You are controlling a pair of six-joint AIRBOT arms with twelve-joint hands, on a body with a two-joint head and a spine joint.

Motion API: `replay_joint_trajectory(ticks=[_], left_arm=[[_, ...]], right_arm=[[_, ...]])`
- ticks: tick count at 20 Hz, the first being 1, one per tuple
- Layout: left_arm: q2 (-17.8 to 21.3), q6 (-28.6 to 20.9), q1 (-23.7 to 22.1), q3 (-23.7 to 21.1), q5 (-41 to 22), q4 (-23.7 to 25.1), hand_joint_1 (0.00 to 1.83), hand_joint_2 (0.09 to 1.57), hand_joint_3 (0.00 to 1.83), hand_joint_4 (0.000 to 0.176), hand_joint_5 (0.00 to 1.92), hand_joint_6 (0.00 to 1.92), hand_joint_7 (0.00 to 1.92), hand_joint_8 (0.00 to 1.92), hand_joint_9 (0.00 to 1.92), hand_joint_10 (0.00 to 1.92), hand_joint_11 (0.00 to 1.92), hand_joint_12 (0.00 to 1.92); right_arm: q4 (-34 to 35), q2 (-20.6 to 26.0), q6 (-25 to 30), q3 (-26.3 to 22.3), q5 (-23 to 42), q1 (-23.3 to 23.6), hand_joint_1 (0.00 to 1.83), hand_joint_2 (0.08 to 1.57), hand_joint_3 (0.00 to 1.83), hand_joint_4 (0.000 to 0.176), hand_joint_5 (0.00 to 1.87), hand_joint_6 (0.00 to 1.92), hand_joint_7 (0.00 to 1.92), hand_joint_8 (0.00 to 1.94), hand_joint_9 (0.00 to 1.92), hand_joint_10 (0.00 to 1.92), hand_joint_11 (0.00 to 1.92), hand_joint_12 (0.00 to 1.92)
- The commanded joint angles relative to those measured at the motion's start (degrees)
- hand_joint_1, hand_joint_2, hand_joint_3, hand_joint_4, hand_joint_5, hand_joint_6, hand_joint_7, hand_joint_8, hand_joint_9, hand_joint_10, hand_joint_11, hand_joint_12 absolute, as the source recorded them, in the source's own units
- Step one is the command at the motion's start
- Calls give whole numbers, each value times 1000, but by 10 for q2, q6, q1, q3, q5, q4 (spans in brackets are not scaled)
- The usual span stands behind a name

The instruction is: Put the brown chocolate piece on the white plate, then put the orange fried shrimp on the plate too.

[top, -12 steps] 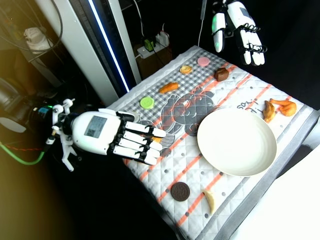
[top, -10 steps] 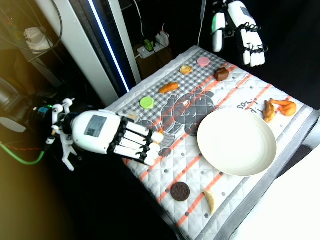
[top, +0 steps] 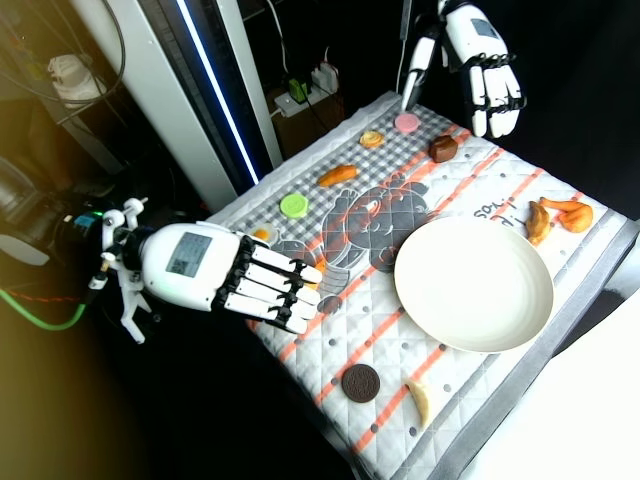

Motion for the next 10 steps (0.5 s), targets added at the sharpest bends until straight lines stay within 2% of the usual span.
replay_joint_trajectory(ticks=[1,2,3,5,6,8,9,10], left_arm=[[-3,4,-7,6,-50,-3,732,758,0,176,156,1,231,5,234,8,0,697],[-7,16,-9,10,-43,-13,749,759,0,176,174,8,251,10,260,15,0,703],[-10,40,-11,11,-39,-25,738,776,3,176,184,6,258,6,266,10,0,662],[-19,94,-17,10,-35,-46,793,787,1,176,218,3,288,2,305,7,0,677],[-26,128,-21,11,-31,-59,801,789,1,176,249,11,327,14,333,13,2,684],[-38,142,-26,21,-18,-71,765,819,3,176,330,2,447,5,394,4,2,686],[-40,142,-27,24,-13,-74,765,819,3,176,330,2,447,5,394,4,2,686],[-43,142,-29,30,-8,-80,794,846,2,176,331,0,495,3,447,7,1,704]], right_arm=[[10,6,0,0,70,4,318,1093,0,169,107,3,117,3,83,2,0,266],[10,7,0,0,70,4,359,1051,0,166,28,0,27,0,16,0,0,52],[10,7,0,0,70,4,407,1030,0,169,5,0,5,0,2,0,0,10],[10,7,0,0,71,4,406,950,0,176,0,0,0,0,0,0,0,0],[10,7,0,0,70,4,474,944,0,176,0,0,0,0,0,0,0,0],[11,7,0,0,70,4,531,931,0,176,0,0,0,0,0,0,0,0],[11,7,0,0,70,4,531,931,0,176,0,0,0,0,0,0,0,0],[11,7,0,0,70,4,424,924,0,176,0,0,0,0,0,0,0,0]])
